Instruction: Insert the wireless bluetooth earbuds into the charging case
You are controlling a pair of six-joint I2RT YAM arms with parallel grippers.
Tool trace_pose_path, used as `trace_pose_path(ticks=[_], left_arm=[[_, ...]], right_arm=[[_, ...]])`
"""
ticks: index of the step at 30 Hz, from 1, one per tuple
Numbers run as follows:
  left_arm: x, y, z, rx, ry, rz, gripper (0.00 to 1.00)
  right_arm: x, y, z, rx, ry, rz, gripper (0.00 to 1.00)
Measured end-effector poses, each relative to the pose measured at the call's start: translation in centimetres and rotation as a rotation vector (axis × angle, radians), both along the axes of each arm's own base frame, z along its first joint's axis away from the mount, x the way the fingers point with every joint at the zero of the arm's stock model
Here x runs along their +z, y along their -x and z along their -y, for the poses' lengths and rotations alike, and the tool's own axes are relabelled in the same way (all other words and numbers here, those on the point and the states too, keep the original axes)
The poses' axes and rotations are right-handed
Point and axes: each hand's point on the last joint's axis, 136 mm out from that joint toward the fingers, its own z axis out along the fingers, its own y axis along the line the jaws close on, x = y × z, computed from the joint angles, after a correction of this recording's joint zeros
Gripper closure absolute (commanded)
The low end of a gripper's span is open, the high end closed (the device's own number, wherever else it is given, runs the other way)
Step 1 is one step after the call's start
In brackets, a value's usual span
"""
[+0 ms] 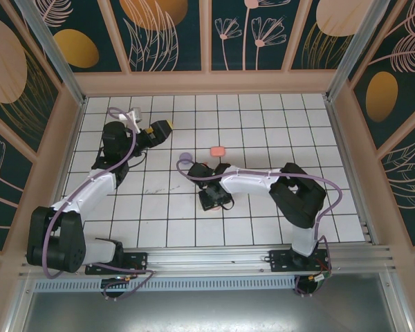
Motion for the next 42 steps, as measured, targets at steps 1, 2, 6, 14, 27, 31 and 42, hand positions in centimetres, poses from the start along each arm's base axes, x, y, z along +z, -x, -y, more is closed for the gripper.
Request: trace_pose_path(ticks=[1, 2, 6, 14, 27, 31, 42], left_arm=[[0.0, 0.0, 0.1, -0.002, 0.000, 0.000, 0.01], [0.0, 0.1, 0.2, -0.005, 0.000, 0.000, 0.01], [0.0, 0.3, 0.6, -0.016, 0.000, 0.000, 0.01], [0.4, 0.8, 2.0, -0.051, 0.005, 0.019, 0.01], [-1.4, 2.5, 6.5, -0.207, 0.062, 0.124, 0.01], [-1.9, 2.9, 8.2, -0.253, 0.080, 0.151, 0.01], [-3.4, 4.2, 12.7, -0.360, 0.125, 0.210, 0.16]], right_arm=[[0.0, 0.0, 0.0, 0.001, -0.001, 0.000, 0.59], [0.0, 0.0, 0.0, -0.002, -0.002, 0.000, 0.61], [0.2, 0.2, 0.3, -0.011, -0.005, 0.001, 0.63], [5.5, -2.1, 1.5, -0.138, -0.151, 0.062, 0.63], [13.9, -14.6, 5.6, -0.648, -0.570, 0.219, 0.65], [15.7, -17.1, 4.7, -0.747, -0.692, 0.222, 0.65], [18.6, -20.5, 1.7, -0.948, -0.927, 0.148, 0.66]])
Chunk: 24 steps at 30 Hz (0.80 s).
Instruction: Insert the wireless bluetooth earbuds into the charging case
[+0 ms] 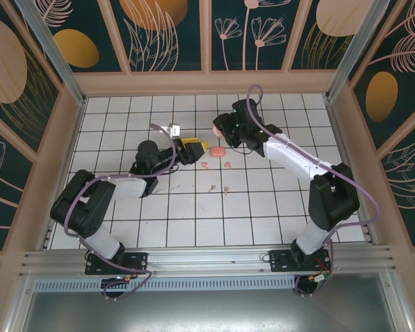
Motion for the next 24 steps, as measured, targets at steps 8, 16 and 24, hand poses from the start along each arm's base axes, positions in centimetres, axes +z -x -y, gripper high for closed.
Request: trace_pose_path(ticks=[8, 16, 24], left_arm=[[-1.4, -1.6, 1.1, -0.005, 0.022, 0.002, 0.35], [-0.4, -3.1, 1.9, -0.007, 0.063, 0.039, 0.41], [0.1, -4.0, 2.4, -0.009, 0.086, 0.057, 0.49]], right_arm=[[0.7, 0.1, -1.2, -0.011, -0.061, -0.009, 0.66], [0.8, 0.7, -2.1, 0.006, -0.081, -0.018, 0.66], [1.0, 0.7, -2.3, 0.015, -0.090, -0.011, 0.66]])
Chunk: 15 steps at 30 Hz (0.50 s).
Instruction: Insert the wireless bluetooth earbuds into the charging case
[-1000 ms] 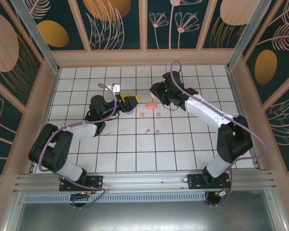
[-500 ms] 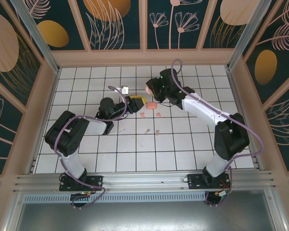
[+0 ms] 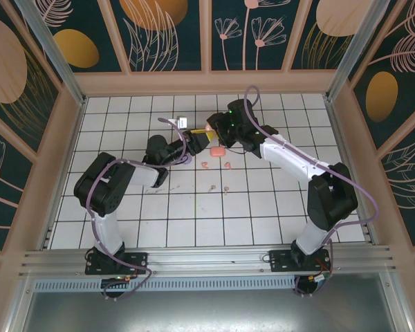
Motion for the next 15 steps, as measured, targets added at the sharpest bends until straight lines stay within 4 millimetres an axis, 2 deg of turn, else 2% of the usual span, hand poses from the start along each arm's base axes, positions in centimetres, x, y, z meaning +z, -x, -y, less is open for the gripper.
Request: trace_pose_path(ticks=[15], left_arm=[[-0.10, -0.86, 0.41, 0.000, 0.017, -0.005, 0.63]], right_arm=[[0.27, 0.03, -0.32, 0.009, -0.011, 0.009, 0.66]])
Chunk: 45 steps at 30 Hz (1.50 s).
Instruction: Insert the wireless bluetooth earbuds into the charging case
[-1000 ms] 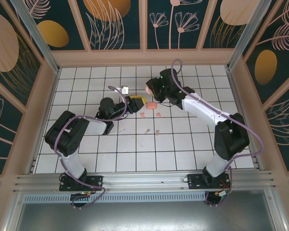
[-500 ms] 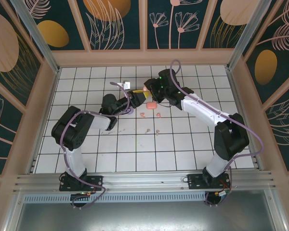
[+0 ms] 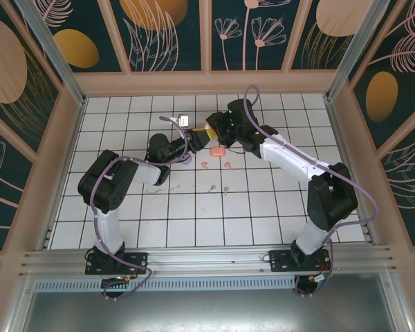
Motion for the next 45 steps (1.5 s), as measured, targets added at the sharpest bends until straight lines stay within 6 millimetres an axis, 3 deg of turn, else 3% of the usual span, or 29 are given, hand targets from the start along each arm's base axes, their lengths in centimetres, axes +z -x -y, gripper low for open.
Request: trace_pose_path(ticks=[12, 18, 19, 21, 25, 30, 35, 40, 45], left_arm=[[0.0, -0.1, 0.0, 0.001, 0.012, 0.013, 0.78], [0.1, -0.2, 0.0, 0.007, 0.024, 0.026, 1.00], [0.1, -0.2, 0.0, 0.007, 0.026, 0.026, 1.00], [0.1, -0.3, 0.0, 0.006, 0.031, 0.025, 1.00], [0.3, -0.2, 0.0, 0.000, 0.046, 0.023, 1.00], [0.5, -0.2, 0.0, -0.006, 0.073, -0.009, 1.00], [0.2, -0.2, 0.0, -0.012, 0.074, -0.039, 1.00], [-0.1, -0.3, 0.6, -0.041, 0.049, -0.081, 1.00], [0.4, -0.1, 1.2, -0.078, 0.000, -0.097, 1.00]], right_arm=[[0.1, -0.1, 0.0, -0.008, -0.003, 0.006, 0.66], [0.2, -0.2, 0.0, -0.010, -0.008, 0.008, 0.66], [0.2, -0.2, 0.0, -0.010, -0.008, 0.009, 0.65], [0.2, -0.2, 0.0, -0.011, -0.008, 0.009, 0.60], [0.3, -0.3, 0.0, -0.013, -0.011, 0.011, 0.39], [0.8, -0.3, 0.1, -0.005, -0.011, 0.032, 0.29], [2.8, 0.2, 2.3, -0.026, -0.004, 0.089, 0.29], [5.0, 1.4, 6.5, -0.039, 0.038, 0.198, 0.30], [4.8, 1.8, 10.3, 0.013, 0.171, 0.324, 0.30]])
